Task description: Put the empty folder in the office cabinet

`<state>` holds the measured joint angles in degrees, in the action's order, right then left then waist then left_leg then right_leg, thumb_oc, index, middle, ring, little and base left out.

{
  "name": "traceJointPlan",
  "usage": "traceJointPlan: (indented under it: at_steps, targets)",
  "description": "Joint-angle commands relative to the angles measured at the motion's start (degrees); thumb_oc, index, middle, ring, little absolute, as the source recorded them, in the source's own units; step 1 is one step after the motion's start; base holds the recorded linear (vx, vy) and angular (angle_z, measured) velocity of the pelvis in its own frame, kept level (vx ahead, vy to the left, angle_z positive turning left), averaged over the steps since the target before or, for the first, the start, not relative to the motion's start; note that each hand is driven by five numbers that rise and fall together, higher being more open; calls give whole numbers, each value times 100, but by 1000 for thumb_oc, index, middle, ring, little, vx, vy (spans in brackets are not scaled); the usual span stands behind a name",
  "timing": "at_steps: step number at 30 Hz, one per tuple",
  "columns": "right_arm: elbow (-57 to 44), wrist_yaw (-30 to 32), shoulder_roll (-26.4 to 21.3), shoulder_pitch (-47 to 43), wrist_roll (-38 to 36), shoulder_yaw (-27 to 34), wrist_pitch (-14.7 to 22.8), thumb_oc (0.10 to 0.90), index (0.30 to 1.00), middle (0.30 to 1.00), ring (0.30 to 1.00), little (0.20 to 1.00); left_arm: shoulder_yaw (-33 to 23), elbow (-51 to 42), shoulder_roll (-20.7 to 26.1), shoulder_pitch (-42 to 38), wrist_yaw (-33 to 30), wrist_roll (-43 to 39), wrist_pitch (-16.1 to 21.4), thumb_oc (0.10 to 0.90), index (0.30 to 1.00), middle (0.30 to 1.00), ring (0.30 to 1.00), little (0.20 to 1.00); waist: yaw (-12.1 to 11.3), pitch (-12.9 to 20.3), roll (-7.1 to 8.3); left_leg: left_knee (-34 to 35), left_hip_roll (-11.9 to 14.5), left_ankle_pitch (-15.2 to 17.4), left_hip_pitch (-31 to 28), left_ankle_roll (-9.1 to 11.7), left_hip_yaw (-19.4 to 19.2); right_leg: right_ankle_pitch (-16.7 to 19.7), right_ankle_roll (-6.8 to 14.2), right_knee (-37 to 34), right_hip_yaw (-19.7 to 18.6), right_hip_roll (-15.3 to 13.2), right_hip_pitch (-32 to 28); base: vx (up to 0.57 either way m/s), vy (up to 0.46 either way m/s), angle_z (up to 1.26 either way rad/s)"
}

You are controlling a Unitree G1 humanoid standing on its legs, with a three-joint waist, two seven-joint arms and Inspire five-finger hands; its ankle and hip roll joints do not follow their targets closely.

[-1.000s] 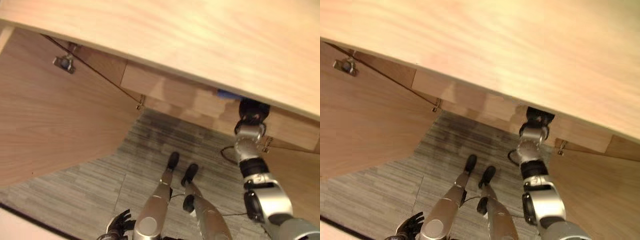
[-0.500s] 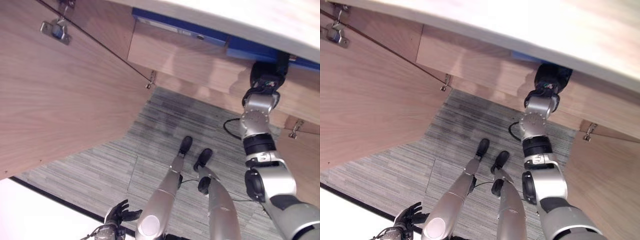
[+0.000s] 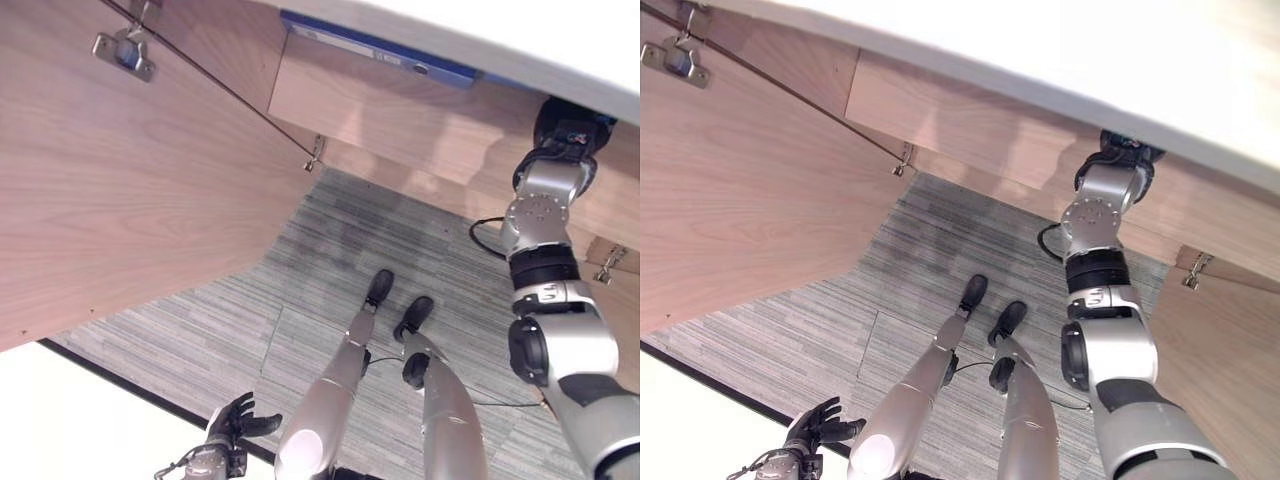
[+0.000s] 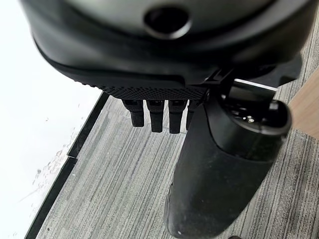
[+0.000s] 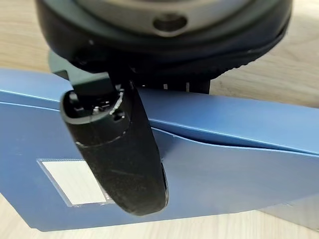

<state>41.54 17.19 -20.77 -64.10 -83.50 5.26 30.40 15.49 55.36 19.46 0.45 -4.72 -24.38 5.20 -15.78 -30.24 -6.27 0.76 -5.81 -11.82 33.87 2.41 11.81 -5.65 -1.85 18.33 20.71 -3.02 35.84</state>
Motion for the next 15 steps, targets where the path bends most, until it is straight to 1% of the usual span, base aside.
traceJointPlan:
  at_steps: [1,2,3,4,6,7,11,13,15]
  targets:
    - [-100,-159,-931,-608,290,-367,232,400,300,300,300,300,87,315,523,269,-246,59,-95,800,900,900,900,900,52,297,-53,-214,-59,672,-38,-17,-250,544,701,-1268,-316,-116,-624,0,0,0]
    - [84,-79,-1024,-686,303,-441,182,800,900,900,900,900,90,326,529,254,-258,41,-89,800,900,900,900,900,60,280,-48,-193,-51,663,-40,-10,-263,556,704,-1279,-316,-109,-620,0,0,0]
    - [194,14,-1050,-696,349,-448,150,800,900,900,900,900,89,334,530,242,-273,40,-95,800,900,900,900,900,71,279,-38,-177,-38,661,-43,-6,-274,560,707,-1292,-310,-106,-623,0,0,0]
    - [215,16,-1010,-703,356,-460,62,800,900,900,900,900,100,339,526,211,-266,42,-111,800,900,900,900,900,82,264,-32,-168,-26,654,-45,-2,-287,567,706,-1304,-310,-99,-625,0,0,0]
    - [144,-20,-946,-660,335,-460,34,800,900,900,900,900,105,341,524,206,-275,41,-114,800,900,900,900,900,96,251,-16,-154,-22,649,-52,2,-297,578,703,-1329,-309,-89,-638,-9,-18,0]
    - [39,-79,-797,-501,274,-421,55,800,900,900,900,900,82,340,512,201,-276,61,-126,800,900,900,900,900,118,239,-8,-144,-23,644,-70,7,-300,594,704,-1357,-294,-78,-660,-16,-39,-2]
    - [-218,-141,-549,-254,249,-320,132,800,900,900,900,900,42,311,493,209,-301,88,-134,800,900,900,900,900,146,225,-12,-132,-11,645,-98,17,-305,600,703,-1379,-285,-74,-695,0,0,0]
    - [-624,-260,-283,11,188,-262,265,800,900,900,900,900,3,275,465,196,-314,130,-129,800,900,900,900,900,165,201,-21,-121,-9,645,-123,26,-323,612,706,-1402,-285,-74,-725,-22,-12,0]
    - [-889,-336,-170,177,232,-290,285,800,900,900,900,900,-26,262,436,195,-312,143,-143,800,900,900,900,900,185,174,-12,-106,10,635,-148,39,-342,624,706,-1421,-279,-69,-743,-38,-25,-1]
